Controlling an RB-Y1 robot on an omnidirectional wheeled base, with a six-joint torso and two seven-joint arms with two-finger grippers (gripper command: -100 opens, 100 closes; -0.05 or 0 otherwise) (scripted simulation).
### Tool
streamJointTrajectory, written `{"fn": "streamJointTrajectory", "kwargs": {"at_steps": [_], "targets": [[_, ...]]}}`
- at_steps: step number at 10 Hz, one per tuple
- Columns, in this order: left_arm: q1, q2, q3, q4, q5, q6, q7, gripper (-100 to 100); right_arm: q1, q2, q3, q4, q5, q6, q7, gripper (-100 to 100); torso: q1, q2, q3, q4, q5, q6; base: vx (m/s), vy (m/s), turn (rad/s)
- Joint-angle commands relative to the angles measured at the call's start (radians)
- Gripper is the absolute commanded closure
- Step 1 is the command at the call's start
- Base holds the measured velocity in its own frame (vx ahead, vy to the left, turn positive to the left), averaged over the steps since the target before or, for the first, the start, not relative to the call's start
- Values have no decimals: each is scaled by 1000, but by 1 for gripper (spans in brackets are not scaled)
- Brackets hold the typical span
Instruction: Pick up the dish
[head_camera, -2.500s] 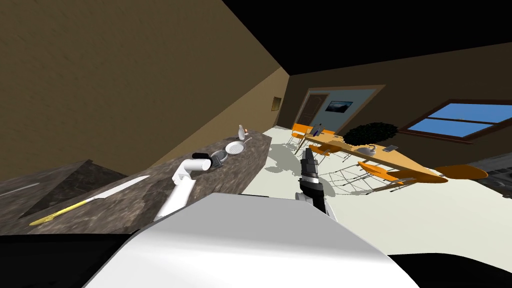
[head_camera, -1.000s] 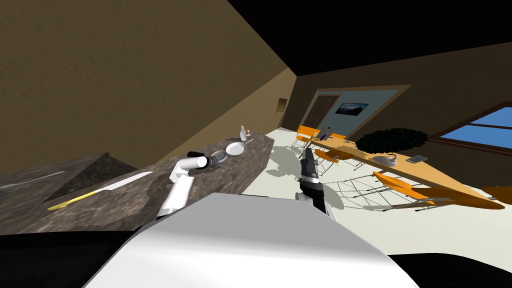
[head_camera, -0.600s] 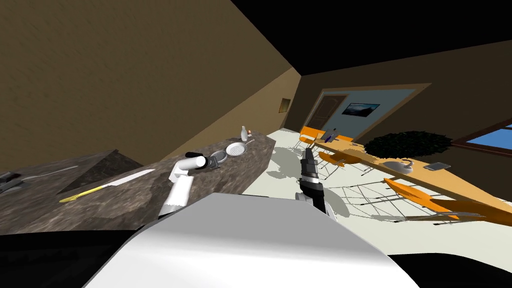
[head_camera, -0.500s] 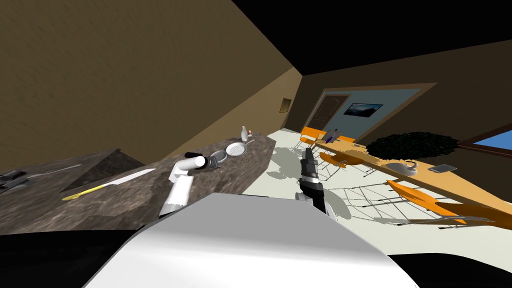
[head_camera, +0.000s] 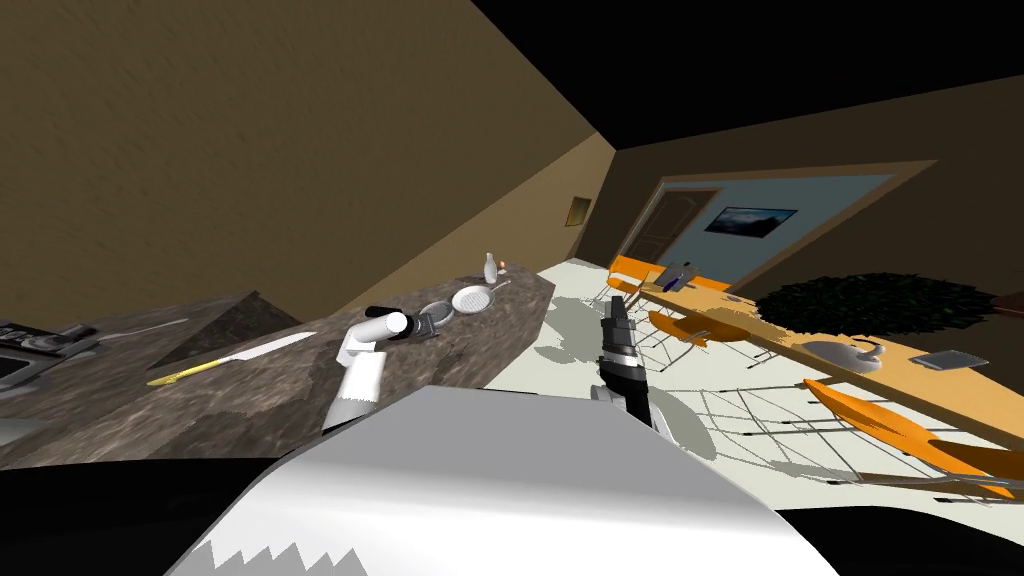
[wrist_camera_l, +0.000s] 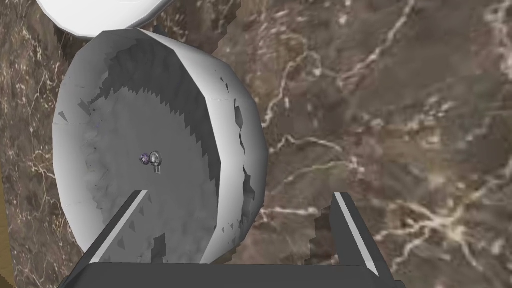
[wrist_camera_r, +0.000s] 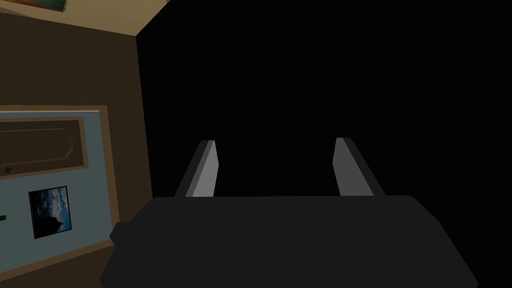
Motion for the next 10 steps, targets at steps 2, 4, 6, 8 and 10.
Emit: {"fn": "streamJointTrajectory", "kwargs": {"at_steps": [2,4,6,8,10], "targets": [[0,0,1,1,0,0,-5,100,0,0,0,0,0,0,0,0,2,1,1,0,0,0,9,-11,3],[-2,1,1,-1,0,-1,-4,100,0,0,0,0,0,0,0,0,4,3,1,0,2,0,3,1,1],[-1,1,1,0,0,0,-4,100,0,0,0,0,0,0,0,0,4,3,1,0,2,0,0,0,0],[7,9,-21,-16,-13,-2,36,100,0,0,0,0,0,0,0,0,4,2,1,0,2,0,-14,23,-70],[14,19,-46,-34,-28,-4,87,100,0,0,0,0,0,0,0,0,9,6,3,1,3,2,-71,100,-161]]}}
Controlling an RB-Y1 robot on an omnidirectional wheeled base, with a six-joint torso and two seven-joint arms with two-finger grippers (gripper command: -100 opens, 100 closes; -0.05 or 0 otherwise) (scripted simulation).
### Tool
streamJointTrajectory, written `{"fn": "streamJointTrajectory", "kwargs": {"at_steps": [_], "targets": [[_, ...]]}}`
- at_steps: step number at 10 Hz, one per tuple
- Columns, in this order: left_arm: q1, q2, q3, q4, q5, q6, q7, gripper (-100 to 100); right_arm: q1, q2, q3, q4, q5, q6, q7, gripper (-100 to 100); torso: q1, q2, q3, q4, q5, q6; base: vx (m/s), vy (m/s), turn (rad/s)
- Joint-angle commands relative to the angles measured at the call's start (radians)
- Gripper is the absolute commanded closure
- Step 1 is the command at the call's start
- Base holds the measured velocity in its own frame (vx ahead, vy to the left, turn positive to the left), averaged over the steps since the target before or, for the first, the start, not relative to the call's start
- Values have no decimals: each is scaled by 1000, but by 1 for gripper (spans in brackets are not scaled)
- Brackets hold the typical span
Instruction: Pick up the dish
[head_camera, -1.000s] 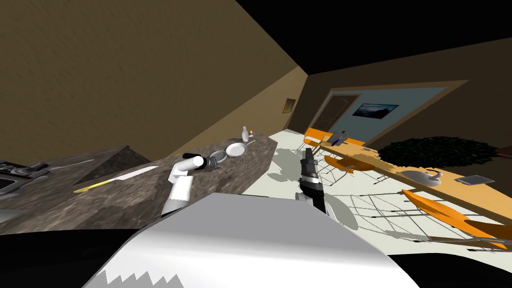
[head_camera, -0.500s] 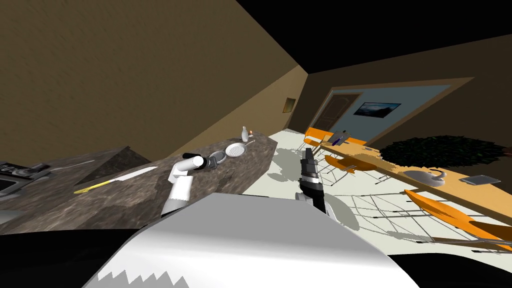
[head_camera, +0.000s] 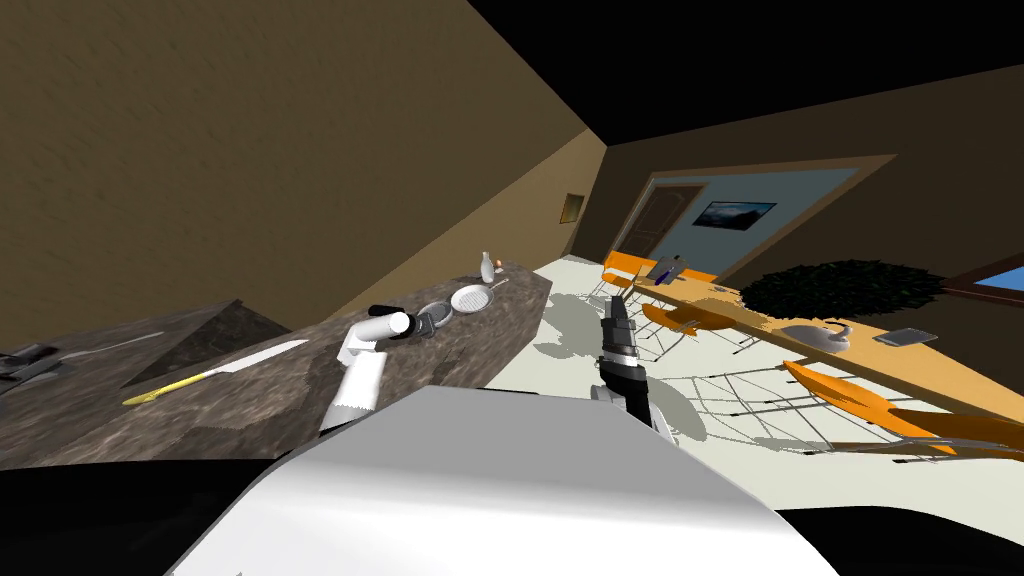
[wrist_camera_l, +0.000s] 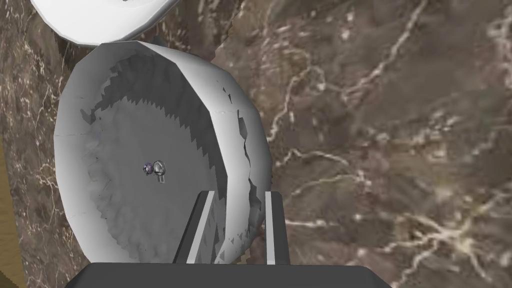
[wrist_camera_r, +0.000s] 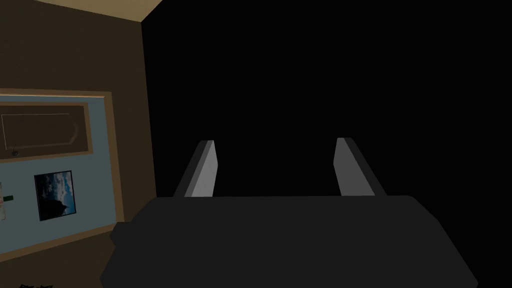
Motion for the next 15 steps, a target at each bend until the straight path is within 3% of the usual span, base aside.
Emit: {"fn": "streamJointTrajectory", "kwargs": {"at_steps": [1,2,3,4,7,10,11,12,15], "targets": [[9,13,-29,-22,-18,-2,50,100,0,0,0,0,0,0,0,0,0,0,0,0,0,0,-75,69,-136],[9,13,-29,-22,-18,-2,70,100,0,0,0,0,0,0,0,0,-2,1,0,0,0,1,-50,49,-69],[17,23,-54,-40,-33,-4,103,100,0,0,0,0,0,0,0,0,-3,0,0,0,-1,0,-50,60,-113],[17,23,-54,-40,-33,-4,121,100,0,0,0,0,0,0,0,0,-3,0,0,0,-1,1,-41,50,-73],[32,43,-103,-77,-63,-8,207,100,0,0,0,0,0,0,0,0,-4,-1,0,1,-2,0,-39,55,-109],[40,53,-128,-95,-79,-10,276,100,0,0,0,0,0,0,0,0,-4,1,1,1,-2,1,-58,54,-99],[48,63,-153,-114,-94,-12,310,100,0,0,0,0,0,0,0,0,-4,1,1,1,-2,0,-52,59,-107],[48,63,-153,-114,-94,-12,327,100,0,0,0,0,0,0,0,0,-4,1,1,2,-2,1,-39,41,-83],[63,83,-203,-150,-124,-16,413,100,0,0,0,0,0,0,0,0,-5,1,2,2,-3,0,-51,48,-104]]}}
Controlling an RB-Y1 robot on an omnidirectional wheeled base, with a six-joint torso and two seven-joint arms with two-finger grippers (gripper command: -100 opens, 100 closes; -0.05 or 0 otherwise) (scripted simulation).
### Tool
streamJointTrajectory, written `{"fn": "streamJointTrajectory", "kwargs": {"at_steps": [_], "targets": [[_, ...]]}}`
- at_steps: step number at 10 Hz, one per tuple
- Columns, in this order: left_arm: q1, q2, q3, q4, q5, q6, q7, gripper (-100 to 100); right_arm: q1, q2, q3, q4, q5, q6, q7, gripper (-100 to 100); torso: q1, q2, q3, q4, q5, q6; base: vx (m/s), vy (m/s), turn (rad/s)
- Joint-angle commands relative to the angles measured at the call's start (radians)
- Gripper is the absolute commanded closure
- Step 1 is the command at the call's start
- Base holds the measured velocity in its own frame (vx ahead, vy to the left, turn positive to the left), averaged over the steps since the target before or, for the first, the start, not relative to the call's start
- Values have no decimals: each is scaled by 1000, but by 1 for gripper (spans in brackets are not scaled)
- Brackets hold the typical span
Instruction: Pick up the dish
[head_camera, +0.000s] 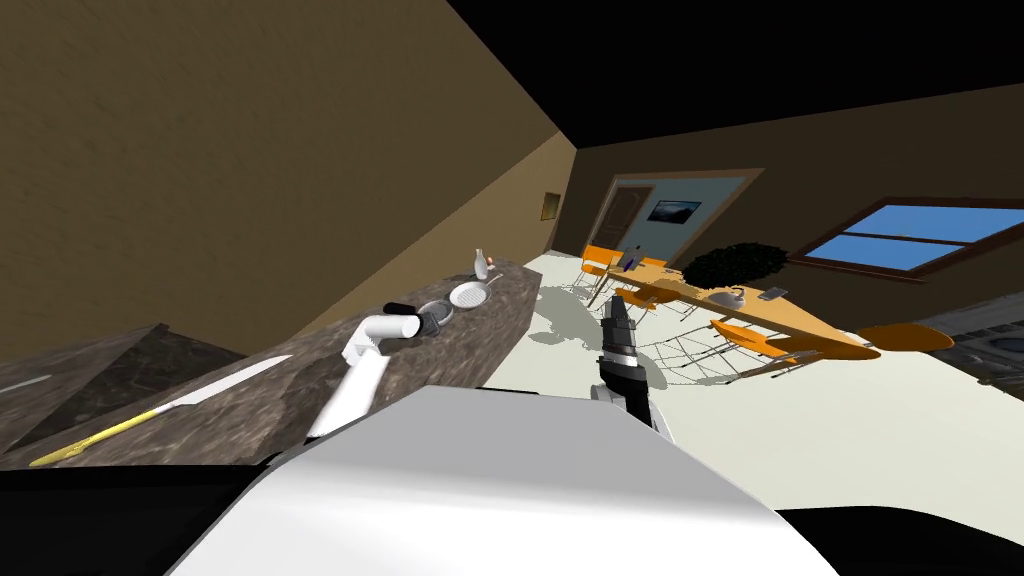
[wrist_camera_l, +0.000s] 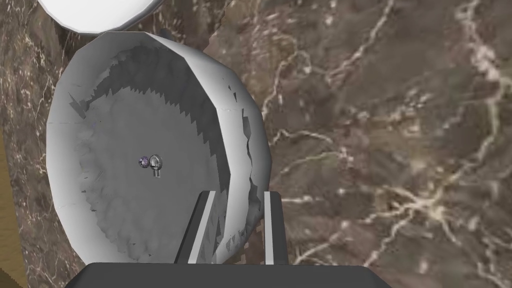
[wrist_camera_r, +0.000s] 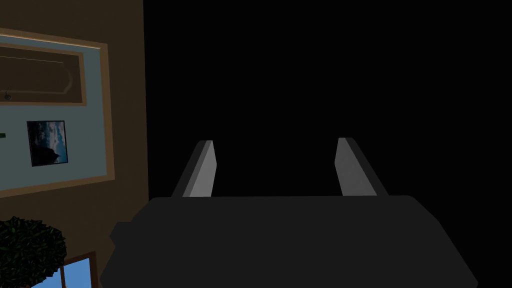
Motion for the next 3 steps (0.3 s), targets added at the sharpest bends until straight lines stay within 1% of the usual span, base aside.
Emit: {"fn": "streamJointTrajectory", "kwargs": {"at_steps": [1,2,3], "targets": [[3,4,-13,-9,-8,-2,40,100,0,0,0,0,0,0,0,0,0,0,0,0,0,0,-45,47,-81],[2,3,-9,-6,-5,-1,24,100,0,0,0,0,0,0,0,0,0,0,0,0,0,-1,-16,15,-19],[2,4,-10,-7,-6,-1,29,0,0,0,0,0,0,0,0,0,-1,-1,0,0,0,-1,0,0,0]]}}
